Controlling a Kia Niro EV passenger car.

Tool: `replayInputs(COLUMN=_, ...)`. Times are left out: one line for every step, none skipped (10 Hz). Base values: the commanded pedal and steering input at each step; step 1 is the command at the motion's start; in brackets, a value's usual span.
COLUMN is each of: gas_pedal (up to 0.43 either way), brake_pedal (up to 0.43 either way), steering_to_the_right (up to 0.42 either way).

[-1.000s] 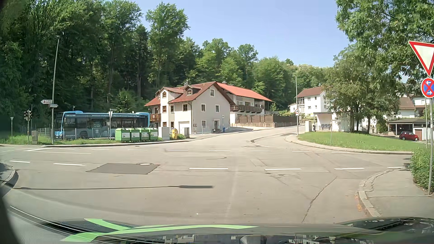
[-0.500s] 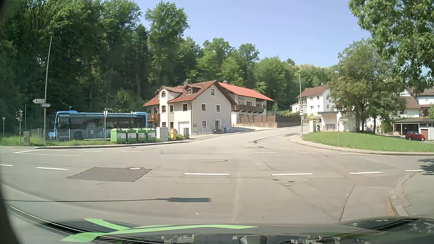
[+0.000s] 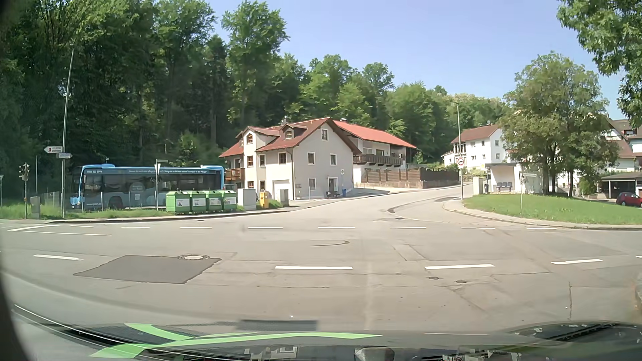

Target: Follow the waypoints while adhering to traffic rules and regulations

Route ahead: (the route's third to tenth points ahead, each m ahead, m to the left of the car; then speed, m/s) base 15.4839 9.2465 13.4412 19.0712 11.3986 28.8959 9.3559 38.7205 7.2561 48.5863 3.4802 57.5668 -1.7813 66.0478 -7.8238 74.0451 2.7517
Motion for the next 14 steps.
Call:
replayInputs(gas_pedal=0.000, brake_pedal=0.116, steering_to_the_right=-0.132)
replayInputs(gas_pedal=0.000, brake_pedal=0.116, steering_to_the_right=-0.152)
replayInputs(gas_pedal=0.000, brake_pedal=0.110, steering_to_the_right=-0.163)
replayInputs(gas_pedal=0.000, brake_pedal=0.122, steering_to_the_right=-0.164)
replayInputs(gas_pedal=0.000, brake_pedal=0.110, steering_to_the_right=-0.171)
replayInputs(gas_pedal=0.000, brake_pedal=0.116, steering_to_the_right=-0.178)
replayInputs(gas_pedal=0.000, brake_pedal=0.110, steering_to_the_right=-0.179)
replayInputs(gas_pedal=0.000, brake_pedal=0.122, steering_to_the_right=-0.179)
replayInputs(gas_pedal=0.000, brake_pedal=0.195, steering_to_the_right=-0.179)
replayInputs(gas_pedal=0.000, brake_pedal=0.201, steering_to_the_right=-0.179)
replayInputs(gas_pedal=0.000, brake_pedal=0.201, steering_to_the_right=-0.178)
replayInputs(gas_pedal=0.000, brake_pedal=0.207, steering_to_the_right=-0.183)
replayInputs(gas_pedal=0.000, brake_pedal=0.220, steering_to_the_right=-0.186)
replayInputs(gas_pedal=0.000, brake_pedal=0.220, steering_to_the_right=-0.184)
